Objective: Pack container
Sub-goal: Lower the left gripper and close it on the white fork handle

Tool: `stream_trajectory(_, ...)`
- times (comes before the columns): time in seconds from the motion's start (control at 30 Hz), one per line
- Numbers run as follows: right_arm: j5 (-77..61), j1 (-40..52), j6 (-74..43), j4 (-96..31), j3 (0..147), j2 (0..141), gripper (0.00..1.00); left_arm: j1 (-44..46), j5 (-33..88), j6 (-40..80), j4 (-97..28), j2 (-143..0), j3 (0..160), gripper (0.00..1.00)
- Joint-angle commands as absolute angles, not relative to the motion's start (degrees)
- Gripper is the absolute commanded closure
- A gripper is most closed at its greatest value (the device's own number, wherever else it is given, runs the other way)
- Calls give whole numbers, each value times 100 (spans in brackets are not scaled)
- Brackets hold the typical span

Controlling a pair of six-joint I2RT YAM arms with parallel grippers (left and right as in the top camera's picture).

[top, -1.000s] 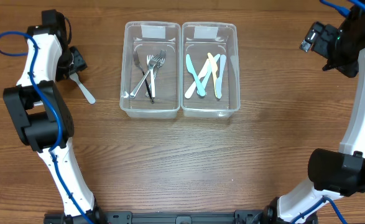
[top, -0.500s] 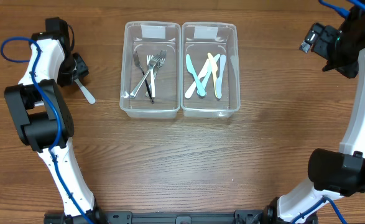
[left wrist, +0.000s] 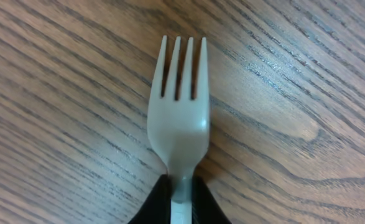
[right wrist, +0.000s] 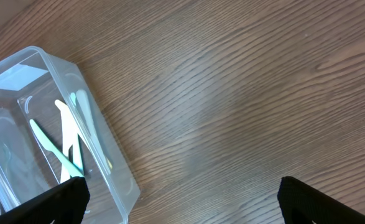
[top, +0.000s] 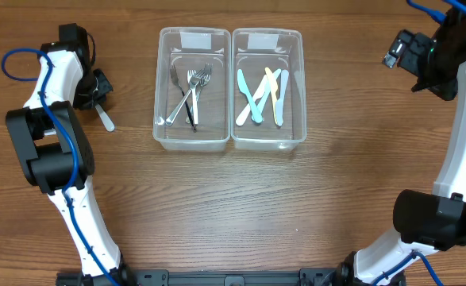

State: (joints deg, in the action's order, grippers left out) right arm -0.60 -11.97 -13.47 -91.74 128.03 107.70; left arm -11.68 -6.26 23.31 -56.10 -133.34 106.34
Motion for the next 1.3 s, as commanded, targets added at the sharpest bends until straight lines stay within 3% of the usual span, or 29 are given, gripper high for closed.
stream_trajectory(0.0, -10, -1208, -1372, -9170, 12822, 10777, 0, -1210, -593, 2049, -5660, -13456, 10591, 95)
stream_trajectory(0.27, -8, -1208, -1372, -9170, 12822, 10777, 0, -1214, -600, 2051, -5784, -13410, 10602, 96)
stream_trajectory(0.33, -10, -1208, -1372, -9170, 12822, 10777, 0, -1243, -615, 2051, -5813, -13384, 10669, 78)
stream_trajectory(0.47, -10, -1208, -1372, -9168, 12822, 10777, 0, -1291, -611, 2036, -5822, -13246, 10792, 58)
stream_trajectory(0.53, -8, -1208, -1372, -9168, 12822, 10777, 0, -1297, -626, 1986, -5776, -13131, 10809, 44)
stream_trajectory(0.63, -10, -1208, -1372, -9168, 12822, 10777, 0, -1328, -661, 1914, -5655, -13039, 10814, 36)
stream_trajectory(1.27, -10, -1208, -1372, -9321, 12822, 10777, 0, -1535, 117, 1367, -4775, -13159, 10812, 44)
